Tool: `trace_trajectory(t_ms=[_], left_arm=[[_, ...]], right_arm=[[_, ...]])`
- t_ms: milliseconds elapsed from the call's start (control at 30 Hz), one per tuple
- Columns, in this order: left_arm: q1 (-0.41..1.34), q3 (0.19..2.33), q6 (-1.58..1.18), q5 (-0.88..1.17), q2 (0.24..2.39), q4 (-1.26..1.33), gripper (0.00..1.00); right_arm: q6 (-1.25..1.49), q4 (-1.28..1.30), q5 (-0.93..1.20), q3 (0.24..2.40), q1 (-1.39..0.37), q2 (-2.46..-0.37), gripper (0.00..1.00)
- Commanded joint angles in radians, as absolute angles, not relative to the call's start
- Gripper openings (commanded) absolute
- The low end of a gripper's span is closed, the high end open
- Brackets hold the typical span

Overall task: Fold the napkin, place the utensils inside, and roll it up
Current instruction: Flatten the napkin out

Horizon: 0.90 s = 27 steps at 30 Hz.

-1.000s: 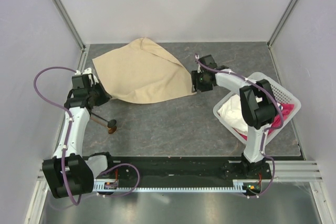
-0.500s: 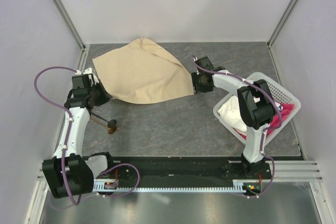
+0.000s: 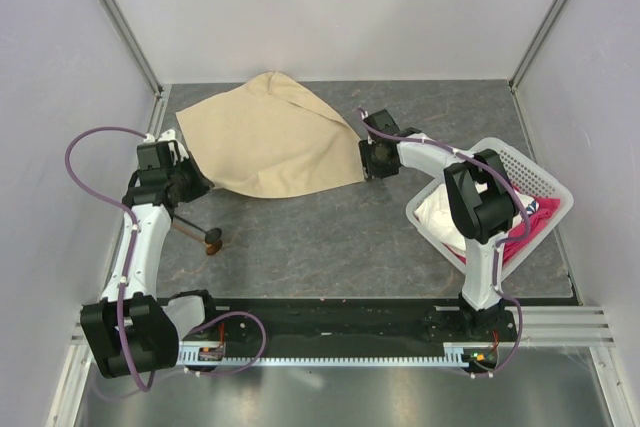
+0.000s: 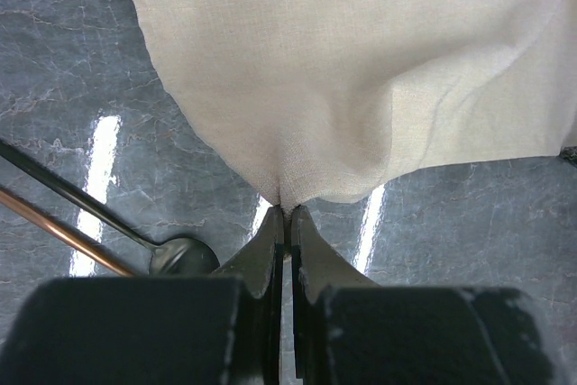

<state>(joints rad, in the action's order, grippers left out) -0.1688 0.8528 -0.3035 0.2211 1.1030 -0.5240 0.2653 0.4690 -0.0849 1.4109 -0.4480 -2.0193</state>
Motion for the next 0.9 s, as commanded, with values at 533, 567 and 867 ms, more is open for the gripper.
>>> trace_trajectory(t_ms=[533,567,867], left_arm=[[-0.169,0.874,-0.261,0.271,1.112,-0.512,0.02],[-0.158,0.877,-0.255,0.273,1.118,-0.514,0.02],[-0.141,0.968,-0.261,0.250,1.016,-0.505,0.02]], right_arm=[[0.222,0.459,-0.133,1.471,-0.454,-2.056,0.00],[0.219,0.459,-0.136,1.468,-0.454,-2.031,0.00],[0.180,0.422,-0.219,1.332,-0.491,-1.670,0.00]])
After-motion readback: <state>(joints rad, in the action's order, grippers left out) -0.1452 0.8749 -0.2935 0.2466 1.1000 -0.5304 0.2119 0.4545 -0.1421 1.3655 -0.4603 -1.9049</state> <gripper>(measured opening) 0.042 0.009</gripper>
